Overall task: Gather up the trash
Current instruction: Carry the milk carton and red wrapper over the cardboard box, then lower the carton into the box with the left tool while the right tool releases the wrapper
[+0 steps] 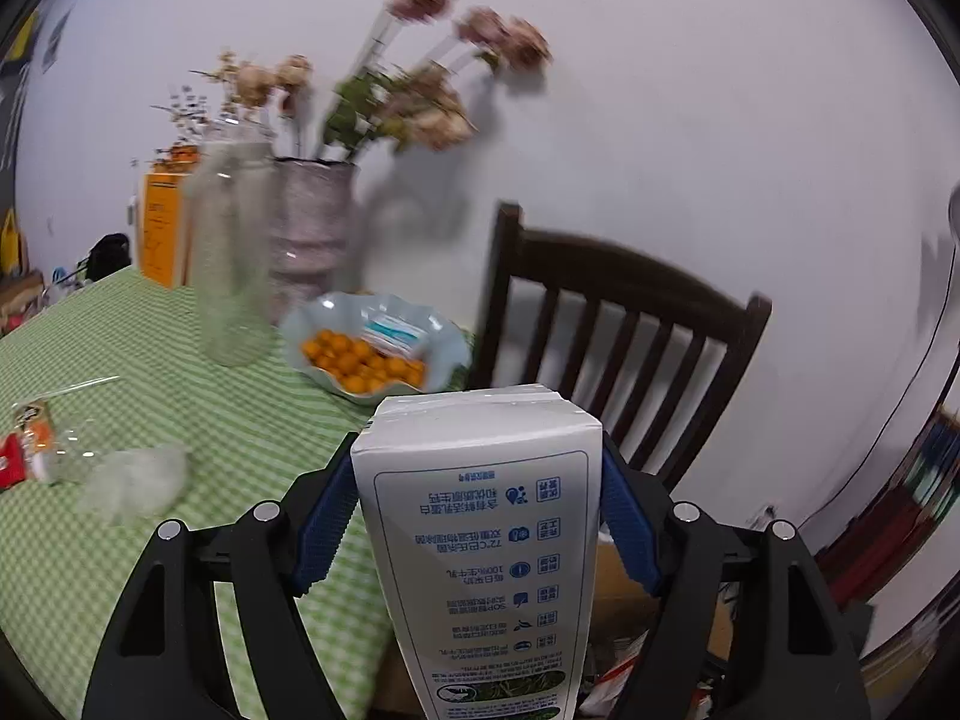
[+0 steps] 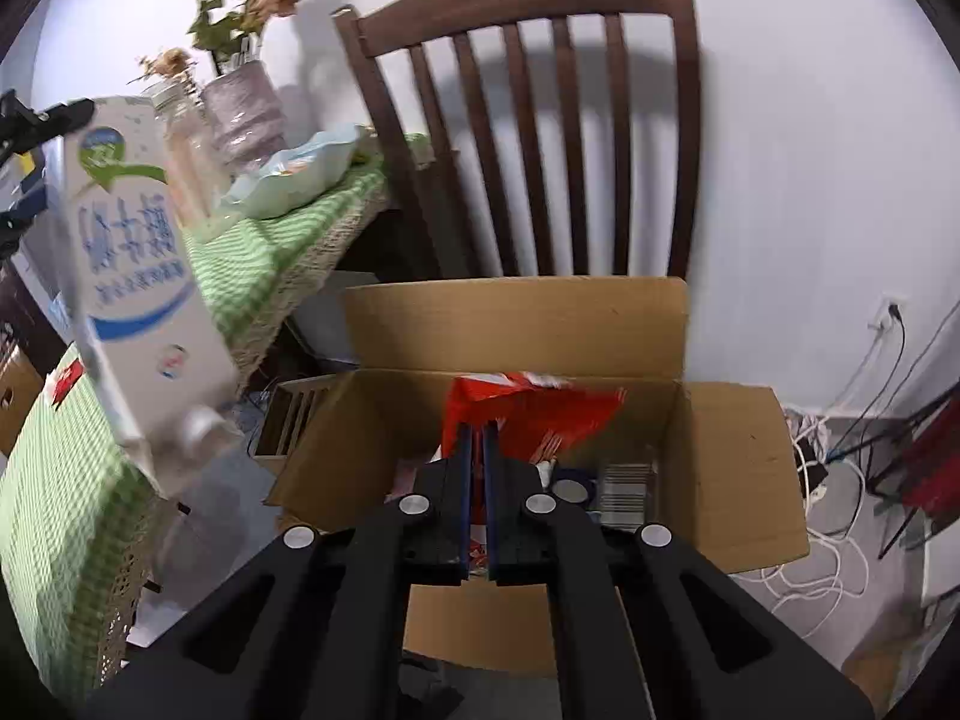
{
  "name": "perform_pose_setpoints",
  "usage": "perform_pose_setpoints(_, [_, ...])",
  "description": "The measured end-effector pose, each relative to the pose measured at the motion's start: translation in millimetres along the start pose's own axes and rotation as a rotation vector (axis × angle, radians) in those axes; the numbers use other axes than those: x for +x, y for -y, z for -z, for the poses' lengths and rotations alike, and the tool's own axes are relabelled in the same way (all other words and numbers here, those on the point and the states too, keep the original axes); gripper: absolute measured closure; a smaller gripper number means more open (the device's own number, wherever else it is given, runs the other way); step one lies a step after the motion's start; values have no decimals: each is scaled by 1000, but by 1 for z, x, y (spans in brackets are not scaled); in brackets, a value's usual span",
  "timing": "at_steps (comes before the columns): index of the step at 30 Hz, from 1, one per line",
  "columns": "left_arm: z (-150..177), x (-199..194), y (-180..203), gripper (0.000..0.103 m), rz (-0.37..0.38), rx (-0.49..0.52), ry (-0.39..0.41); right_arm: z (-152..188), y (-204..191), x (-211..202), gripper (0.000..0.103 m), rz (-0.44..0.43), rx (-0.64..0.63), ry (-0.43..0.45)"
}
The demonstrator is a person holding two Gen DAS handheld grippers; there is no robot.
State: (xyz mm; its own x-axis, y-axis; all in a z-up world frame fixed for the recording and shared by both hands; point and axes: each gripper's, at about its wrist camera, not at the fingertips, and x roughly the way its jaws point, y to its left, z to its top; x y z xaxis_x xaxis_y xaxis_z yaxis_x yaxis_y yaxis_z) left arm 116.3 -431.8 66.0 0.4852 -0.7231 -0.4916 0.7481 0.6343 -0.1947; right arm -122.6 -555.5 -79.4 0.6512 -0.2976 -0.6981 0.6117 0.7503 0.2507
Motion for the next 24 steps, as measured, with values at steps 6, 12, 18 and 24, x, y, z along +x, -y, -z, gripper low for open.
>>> perform_pose_setpoints(6, [35,58,41,31,-32,60,-100,-4,23,10,99,-10,44,1])
perform_pose_setpoints(12, [62,106,56,31,-74,63,-162,-4,39,26,99,-24,73,-21])
perform_pose_setpoints(18, [90,138,67,31,-111,90,-193,-4,51,39,99,-34,98,-43])
perform_pose_setpoints(24, [127,149,60,32,-120,94,-261,-7,54,49,99,-58,103,-50])
